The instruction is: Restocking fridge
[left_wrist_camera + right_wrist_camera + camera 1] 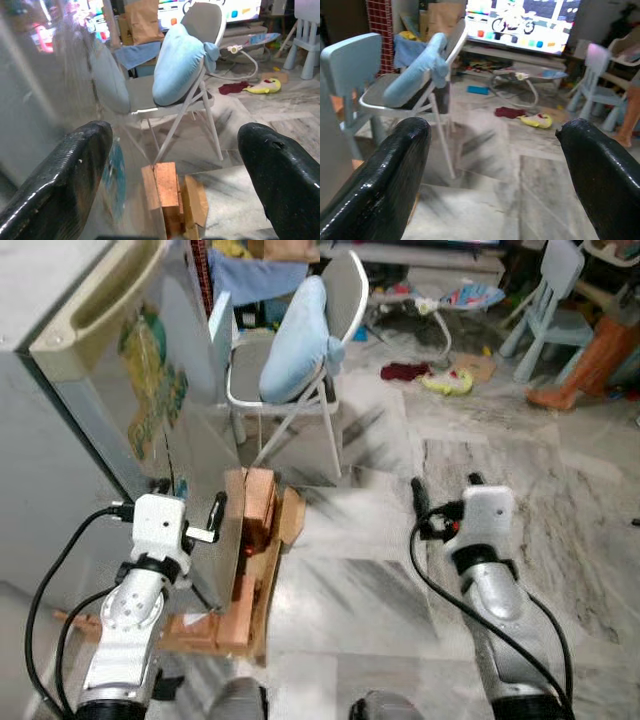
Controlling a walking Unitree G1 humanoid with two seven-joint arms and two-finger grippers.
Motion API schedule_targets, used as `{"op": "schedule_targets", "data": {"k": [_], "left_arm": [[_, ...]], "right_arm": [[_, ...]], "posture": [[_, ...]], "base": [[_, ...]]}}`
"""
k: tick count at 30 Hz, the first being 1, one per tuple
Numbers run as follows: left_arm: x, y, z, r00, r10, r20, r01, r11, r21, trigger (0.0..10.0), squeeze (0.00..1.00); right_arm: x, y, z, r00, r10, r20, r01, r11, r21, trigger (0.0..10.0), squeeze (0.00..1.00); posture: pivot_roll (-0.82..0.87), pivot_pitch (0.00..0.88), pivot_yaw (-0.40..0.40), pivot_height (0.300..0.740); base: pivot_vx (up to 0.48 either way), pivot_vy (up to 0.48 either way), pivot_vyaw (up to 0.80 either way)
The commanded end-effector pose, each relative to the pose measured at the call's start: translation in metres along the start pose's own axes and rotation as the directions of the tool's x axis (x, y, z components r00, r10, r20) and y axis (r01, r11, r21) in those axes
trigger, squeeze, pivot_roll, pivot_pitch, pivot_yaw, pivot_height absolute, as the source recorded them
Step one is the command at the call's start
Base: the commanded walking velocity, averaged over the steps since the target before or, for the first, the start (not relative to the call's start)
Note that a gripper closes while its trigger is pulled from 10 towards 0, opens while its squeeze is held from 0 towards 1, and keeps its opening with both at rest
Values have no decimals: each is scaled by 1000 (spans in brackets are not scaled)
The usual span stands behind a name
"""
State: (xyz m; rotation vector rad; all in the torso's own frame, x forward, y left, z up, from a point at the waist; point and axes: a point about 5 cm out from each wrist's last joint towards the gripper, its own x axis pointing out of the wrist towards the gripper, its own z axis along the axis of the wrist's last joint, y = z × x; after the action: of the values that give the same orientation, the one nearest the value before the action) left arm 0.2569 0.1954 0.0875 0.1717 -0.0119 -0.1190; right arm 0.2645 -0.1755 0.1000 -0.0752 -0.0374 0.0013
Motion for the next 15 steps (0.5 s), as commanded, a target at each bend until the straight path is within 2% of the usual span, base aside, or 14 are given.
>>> {"op": "schedule_targets", "data": {"k": [1,2,4,7,9,13,15], "left_arm": [[-11,6,-3,999,30,-19,-30,999,-10,10000,0],[-11,6,-3,999,30,-19,-30,999,-10,10000,0],[-21,6,-6,999,10,-34,-12,999,-37,10000,0],[-27,9,-11,998,33,-58,-35,999,-24,10000,0],[-28,10,-12,997,40,-61,-41,999,-21,10000,0],[-16,29,-7,990,125,-57,-125,992,11,10000,0],[-15,31,-6,990,132,-55,-132,991,15,10000,0]], "right_arm": [[-1,3,1,1000,7,0,-7,1000,4,10000,0],[-1,3,1,1000,7,0,-7,1000,4,10000,0],[0,5,0,1000,10,-2,-10,1000,7,10000,0],[3,7,-2,1000,7,-5,-7,1000,15,10000,0],[3,7,-1,1000,6,-5,-6,1000,16,10000,0],[6,10,3,1000,28,10,-28,1000,5,10000,0],[6,9,3,999,31,13,-31,1000,1,10000,0]], "posture": [[10,77,-75,740],[10,77,-75,740],[18,73,-73,740],[25,72,-69,740],[25,72,-69,740],[34,96,-57,740],[35,100,-58,740]], "base": [[0,0,0],[0,0,0],[0,0,0],[0,0,0],[0,0,0],[0,0,0],[0,0,0]]}}
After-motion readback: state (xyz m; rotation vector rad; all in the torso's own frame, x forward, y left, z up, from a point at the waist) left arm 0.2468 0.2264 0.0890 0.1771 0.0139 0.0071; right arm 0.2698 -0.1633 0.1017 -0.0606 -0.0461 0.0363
